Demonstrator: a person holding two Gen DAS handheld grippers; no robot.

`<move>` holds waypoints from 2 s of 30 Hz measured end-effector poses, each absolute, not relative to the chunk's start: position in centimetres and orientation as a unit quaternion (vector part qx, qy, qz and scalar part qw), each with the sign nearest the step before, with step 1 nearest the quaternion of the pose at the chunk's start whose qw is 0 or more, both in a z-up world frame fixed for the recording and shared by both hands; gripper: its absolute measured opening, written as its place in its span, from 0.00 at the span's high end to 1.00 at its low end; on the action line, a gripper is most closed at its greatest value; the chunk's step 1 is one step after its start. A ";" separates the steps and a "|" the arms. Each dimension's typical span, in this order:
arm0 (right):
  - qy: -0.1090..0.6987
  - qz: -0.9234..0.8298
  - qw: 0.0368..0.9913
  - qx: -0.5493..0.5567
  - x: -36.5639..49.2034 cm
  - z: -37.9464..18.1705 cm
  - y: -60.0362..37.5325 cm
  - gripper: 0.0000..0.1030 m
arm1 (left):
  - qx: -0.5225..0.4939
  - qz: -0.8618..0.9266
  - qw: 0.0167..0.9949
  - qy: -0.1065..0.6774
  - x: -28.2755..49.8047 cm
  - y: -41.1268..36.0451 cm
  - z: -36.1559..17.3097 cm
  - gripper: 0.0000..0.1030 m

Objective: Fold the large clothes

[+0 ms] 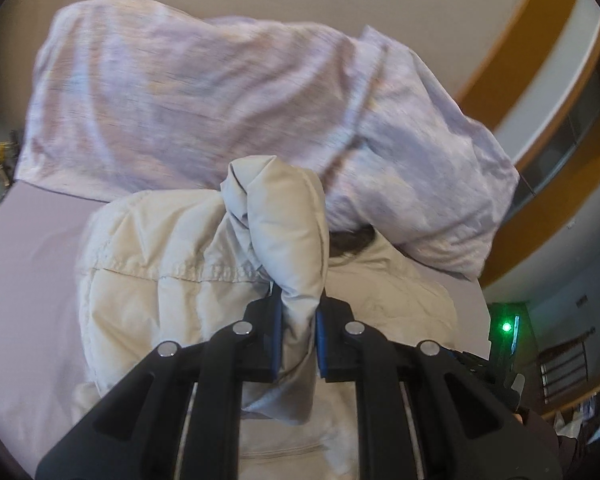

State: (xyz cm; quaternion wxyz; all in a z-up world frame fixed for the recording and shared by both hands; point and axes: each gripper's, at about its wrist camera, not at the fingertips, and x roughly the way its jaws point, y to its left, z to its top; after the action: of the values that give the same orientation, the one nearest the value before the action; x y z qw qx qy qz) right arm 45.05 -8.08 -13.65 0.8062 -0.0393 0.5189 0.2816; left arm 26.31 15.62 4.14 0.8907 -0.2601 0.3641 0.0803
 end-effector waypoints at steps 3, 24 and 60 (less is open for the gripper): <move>0.519 0.277 0.808 -0.032 45.3 -13.8 -9.9 0.29 | -0.259 0.064 0.885 0.382 28.3 13.2 3.1 0.87; 0.520 0.270 0.810 -0.012 45.5 -14.3 -14.2 0.29 | -0.253 0.035 0.842 0.475 34.0 6.4 -3.8 0.64; 0.565 0.324 0.757 -0.052 44.4 -15.8 -3.9 0.65 | -0.194 0.171 0.839 0.480 20.9 17.6 -2.9 0.22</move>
State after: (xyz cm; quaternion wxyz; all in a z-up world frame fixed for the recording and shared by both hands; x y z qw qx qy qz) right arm 44.39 -3.85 -15.80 0.7567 -0.0524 0.5655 0.3239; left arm 20.86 17.56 -2.90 0.8387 -0.1936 0.4796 0.1706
